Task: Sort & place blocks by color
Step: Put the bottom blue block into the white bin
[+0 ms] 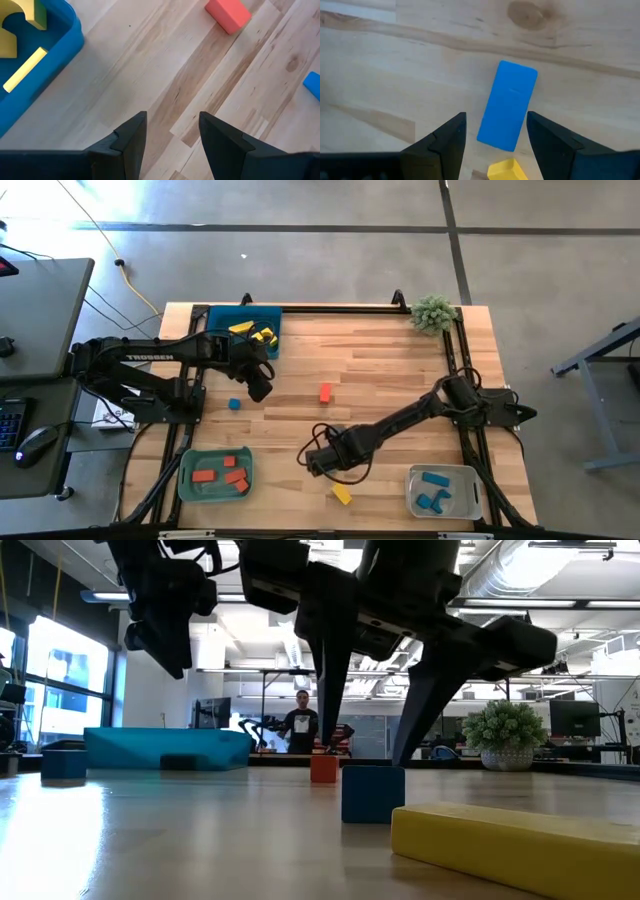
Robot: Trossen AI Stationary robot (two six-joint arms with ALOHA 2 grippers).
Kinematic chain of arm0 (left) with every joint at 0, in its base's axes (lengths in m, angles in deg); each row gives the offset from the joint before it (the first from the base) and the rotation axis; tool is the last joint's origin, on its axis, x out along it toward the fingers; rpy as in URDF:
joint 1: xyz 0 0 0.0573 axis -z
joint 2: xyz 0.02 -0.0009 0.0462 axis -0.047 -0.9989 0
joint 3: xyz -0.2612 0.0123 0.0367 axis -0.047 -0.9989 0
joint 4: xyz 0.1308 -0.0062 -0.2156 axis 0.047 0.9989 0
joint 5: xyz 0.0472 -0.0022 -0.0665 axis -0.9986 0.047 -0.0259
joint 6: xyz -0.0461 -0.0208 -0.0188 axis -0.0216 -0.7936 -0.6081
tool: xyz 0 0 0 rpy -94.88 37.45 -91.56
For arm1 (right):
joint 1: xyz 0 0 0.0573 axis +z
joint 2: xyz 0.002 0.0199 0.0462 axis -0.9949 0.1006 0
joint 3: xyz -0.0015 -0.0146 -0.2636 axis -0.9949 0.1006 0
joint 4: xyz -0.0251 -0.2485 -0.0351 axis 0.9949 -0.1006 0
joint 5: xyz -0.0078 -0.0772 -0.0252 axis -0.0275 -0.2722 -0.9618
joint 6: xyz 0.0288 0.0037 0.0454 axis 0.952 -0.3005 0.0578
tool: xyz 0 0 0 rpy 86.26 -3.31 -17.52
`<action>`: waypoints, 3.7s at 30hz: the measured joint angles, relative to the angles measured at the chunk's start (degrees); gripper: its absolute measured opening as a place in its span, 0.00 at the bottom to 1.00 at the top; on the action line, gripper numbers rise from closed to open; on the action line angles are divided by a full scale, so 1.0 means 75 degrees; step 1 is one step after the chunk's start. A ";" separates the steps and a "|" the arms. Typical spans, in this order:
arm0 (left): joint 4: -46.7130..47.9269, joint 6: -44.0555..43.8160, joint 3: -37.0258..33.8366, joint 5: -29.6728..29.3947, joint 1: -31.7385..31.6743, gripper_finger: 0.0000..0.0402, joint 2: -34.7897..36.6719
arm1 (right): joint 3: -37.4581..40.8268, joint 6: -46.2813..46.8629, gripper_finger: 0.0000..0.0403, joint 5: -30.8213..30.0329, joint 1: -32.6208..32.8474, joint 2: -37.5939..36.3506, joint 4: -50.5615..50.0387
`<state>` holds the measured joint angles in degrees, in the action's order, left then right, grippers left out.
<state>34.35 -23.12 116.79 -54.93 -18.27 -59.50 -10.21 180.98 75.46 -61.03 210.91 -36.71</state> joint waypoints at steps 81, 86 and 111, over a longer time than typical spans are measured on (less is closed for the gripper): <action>-0.0522 0.0644 0.0000 -0.0309 -0.0003 0.42 0.0000 | -0.2363 -0.5069 0.25 -0.1609 0.0325 0.0152 -0.5756; -0.0522 0.0324 0.0000 -0.0309 -0.0003 0.42 0.0000 | -0.1736 -0.5416 0.25 -0.1723 0.0434 -0.0139 -0.5751; -0.0605 -0.0812 0.0000 -0.0307 -0.0003 0.42 0.0000 | 0.3833 -0.2083 0.26 -0.0402 0.2728 -0.5687 -0.4136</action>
<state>29.81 -29.21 116.79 -57.23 -18.29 -59.50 18.54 165.36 72.44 -40.57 168.26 -67.73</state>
